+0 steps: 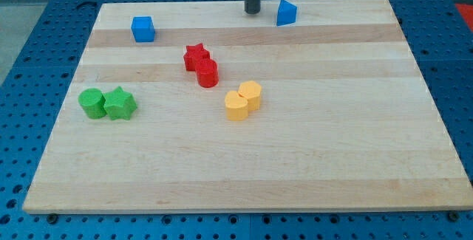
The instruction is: Move the blue triangle to the down a bit right
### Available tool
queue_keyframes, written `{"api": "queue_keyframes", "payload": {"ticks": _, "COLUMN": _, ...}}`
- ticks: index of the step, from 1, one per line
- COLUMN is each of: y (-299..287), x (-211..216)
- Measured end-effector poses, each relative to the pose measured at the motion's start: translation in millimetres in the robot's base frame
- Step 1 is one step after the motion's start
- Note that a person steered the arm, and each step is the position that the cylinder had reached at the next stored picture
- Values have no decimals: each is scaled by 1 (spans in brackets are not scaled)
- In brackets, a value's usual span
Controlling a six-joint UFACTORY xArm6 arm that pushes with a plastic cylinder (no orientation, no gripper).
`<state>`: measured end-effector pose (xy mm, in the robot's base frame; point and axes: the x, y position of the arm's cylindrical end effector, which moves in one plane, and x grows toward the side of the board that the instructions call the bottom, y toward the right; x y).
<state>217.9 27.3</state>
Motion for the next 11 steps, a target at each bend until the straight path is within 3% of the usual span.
{"api": "queue_keyframes", "payload": {"ticks": 3, "y": 54, "x": 9}}
{"api": "queue_keyframes", "payload": {"ticks": 11, "y": 62, "x": 31}}
